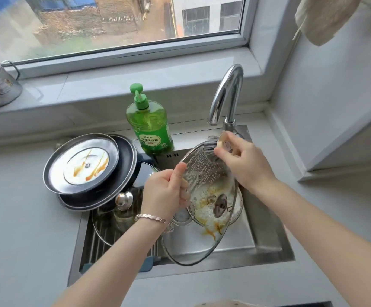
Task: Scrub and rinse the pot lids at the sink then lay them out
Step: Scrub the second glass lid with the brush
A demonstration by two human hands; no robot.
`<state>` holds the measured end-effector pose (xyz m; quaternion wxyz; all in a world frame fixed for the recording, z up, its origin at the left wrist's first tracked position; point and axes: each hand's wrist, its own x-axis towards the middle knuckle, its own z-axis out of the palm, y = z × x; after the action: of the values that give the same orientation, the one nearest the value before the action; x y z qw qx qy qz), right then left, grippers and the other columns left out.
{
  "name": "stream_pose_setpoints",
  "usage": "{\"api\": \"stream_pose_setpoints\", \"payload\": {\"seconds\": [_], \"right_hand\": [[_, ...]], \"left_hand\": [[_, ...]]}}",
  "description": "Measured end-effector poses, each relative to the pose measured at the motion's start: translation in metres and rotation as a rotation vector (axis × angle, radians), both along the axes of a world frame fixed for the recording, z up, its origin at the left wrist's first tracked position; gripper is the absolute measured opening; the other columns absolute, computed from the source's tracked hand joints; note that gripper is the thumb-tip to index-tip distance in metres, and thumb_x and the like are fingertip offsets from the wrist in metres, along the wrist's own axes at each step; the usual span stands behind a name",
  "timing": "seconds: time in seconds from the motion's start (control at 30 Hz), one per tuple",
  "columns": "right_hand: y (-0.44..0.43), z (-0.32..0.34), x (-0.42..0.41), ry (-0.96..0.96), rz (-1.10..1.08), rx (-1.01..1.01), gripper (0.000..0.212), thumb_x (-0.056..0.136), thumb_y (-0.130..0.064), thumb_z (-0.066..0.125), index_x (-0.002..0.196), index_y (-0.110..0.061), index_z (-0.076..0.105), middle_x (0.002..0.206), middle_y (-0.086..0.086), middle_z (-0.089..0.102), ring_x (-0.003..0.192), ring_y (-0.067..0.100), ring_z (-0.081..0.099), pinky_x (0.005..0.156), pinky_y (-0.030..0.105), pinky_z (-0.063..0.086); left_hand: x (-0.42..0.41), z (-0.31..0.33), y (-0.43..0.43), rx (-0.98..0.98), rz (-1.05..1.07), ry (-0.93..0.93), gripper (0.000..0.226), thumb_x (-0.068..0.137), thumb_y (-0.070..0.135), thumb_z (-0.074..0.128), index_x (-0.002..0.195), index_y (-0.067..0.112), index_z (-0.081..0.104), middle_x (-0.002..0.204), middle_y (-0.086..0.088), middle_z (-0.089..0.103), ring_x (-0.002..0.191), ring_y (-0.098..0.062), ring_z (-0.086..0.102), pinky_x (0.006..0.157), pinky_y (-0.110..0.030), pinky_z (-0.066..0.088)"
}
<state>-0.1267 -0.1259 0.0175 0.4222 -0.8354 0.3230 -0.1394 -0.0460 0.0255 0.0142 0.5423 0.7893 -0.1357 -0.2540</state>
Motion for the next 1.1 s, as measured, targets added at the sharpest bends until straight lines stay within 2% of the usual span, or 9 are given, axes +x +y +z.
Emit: {"api": "stream_pose_setpoints", "payload": {"seconds": [0.07, 0.17, 0.27, 0.33, 0.47, 0.63, 0.77, 0.93, 1.1], "right_hand": [[0.011, 0.005, 0.001, -0.02, 0.075, -0.069, 0.028, 0.091, -0.04, 0.054, 0.118, -0.032, 0.055, 0.056, -0.015, 0.047, 0.054, 0.005, 0.043, 0.055, 0.029, 0.036], [0.052, 0.005, -0.008, -0.06, 0.35, -0.26, 0.052, 0.086, -0.052, 0.052, 0.135, -0.038, 0.044, 0.077, -0.014, 0.058, 0.068, 0.008, 0.052, 0.064, 0.03, 0.044], [0.018, 0.003, 0.001, -0.02, 0.102, -0.085, 0.039, 0.091, -0.041, 0.055, 0.128, -0.03, 0.051, 0.059, -0.016, 0.044, 0.052, 0.003, 0.042, 0.054, 0.027, 0.036], [0.01, -0.001, 0.001, -0.025, 0.005, -0.017, 0.034, 0.092, -0.039, 0.054, 0.124, -0.027, 0.054, 0.06, -0.014, 0.044, 0.055, 0.007, 0.045, 0.054, 0.027, 0.038], [0.066, -0.004, -0.015, -0.075, 0.372, -0.206, 0.053, 0.084, -0.052, 0.05, 0.135, -0.037, 0.044, 0.083, -0.008, 0.061, 0.073, 0.014, 0.058, 0.066, 0.033, 0.048], [0.016, -0.021, -0.007, 0.032, 0.003, 0.013, 0.039, 0.092, -0.041, 0.052, 0.129, -0.031, 0.051, 0.06, -0.014, 0.042, 0.057, 0.006, 0.043, 0.056, 0.028, 0.036], [0.065, -0.016, -0.025, -0.024, 0.355, -0.13, 0.05, 0.089, -0.042, 0.056, 0.136, -0.038, 0.042, 0.068, -0.014, 0.048, 0.059, 0.006, 0.041, 0.062, 0.028, 0.039], [0.023, -0.033, -0.019, 0.028, 0.048, 0.032, 0.033, 0.09, -0.044, 0.053, 0.123, -0.037, 0.053, 0.059, -0.016, 0.044, 0.055, 0.003, 0.041, 0.058, 0.028, 0.036], [0.041, -0.018, -0.031, 0.062, 0.251, -0.059, 0.043, 0.089, -0.041, 0.057, 0.131, -0.04, 0.047, 0.048, -0.017, 0.042, 0.049, 0.003, 0.04, 0.059, 0.031, 0.039]], "left_hand": [[-0.001, 0.001, 0.003, -0.016, 0.023, -0.009, 0.046, 0.085, 0.045, 0.05, 0.058, 0.008, 0.058, 0.044, -0.004, 0.059, 0.037, -0.014, 0.058, 0.036, -0.02, 0.044], [0.004, 0.002, 0.007, -0.027, 0.023, -0.051, 0.046, 0.084, 0.046, 0.048, 0.059, 0.01, 0.062, 0.044, -0.002, 0.061, 0.04, -0.017, 0.06, 0.038, -0.023, 0.047], [0.003, 0.003, 0.013, -0.037, 0.036, -0.042, 0.047, 0.088, 0.04, 0.05, 0.057, 0.006, 0.059, 0.042, -0.005, 0.06, 0.038, -0.018, 0.058, 0.037, -0.021, 0.045], [0.0, 0.003, 0.015, -0.038, 0.051, -0.035, 0.047, 0.088, 0.04, 0.051, 0.056, 0.006, 0.059, 0.042, -0.007, 0.06, 0.038, -0.019, 0.058, 0.037, -0.022, 0.047], [0.002, 0.0, 0.017, -0.04, 0.076, -0.023, 0.047, 0.089, 0.039, 0.051, 0.062, 0.002, 0.063, 0.051, -0.013, 0.064, 0.042, -0.024, 0.061, 0.043, -0.031, 0.053], [0.0, 0.002, 0.019, -0.054, 0.133, 0.033, 0.046, 0.088, 0.04, 0.052, 0.06, 0.003, 0.058, 0.042, -0.006, 0.06, 0.037, -0.02, 0.058, 0.038, -0.023, 0.048], [0.002, 0.004, 0.017, -0.047, 0.203, 0.028, 0.047, 0.092, 0.038, 0.051, 0.059, 0.004, 0.058, 0.039, -0.003, 0.058, 0.034, -0.015, 0.057, 0.034, -0.017, 0.042], [-0.002, 0.008, 0.018, -0.065, 0.23, 0.049, 0.047, 0.091, 0.04, 0.051, 0.061, 0.004, 0.058, 0.041, -0.005, 0.059, 0.037, -0.018, 0.059, 0.034, -0.019, 0.043], [-0.003, 0.012, 0.02, -0.056, 0.27, 0.081, 0.046, 0.093, 0.037, 0.048, 0.064, 0.003, 0.057, 0.04, -0.002, 0.059, 0.033, -0.01, 0.056, 0.033, -0.014, 0.041]]}}
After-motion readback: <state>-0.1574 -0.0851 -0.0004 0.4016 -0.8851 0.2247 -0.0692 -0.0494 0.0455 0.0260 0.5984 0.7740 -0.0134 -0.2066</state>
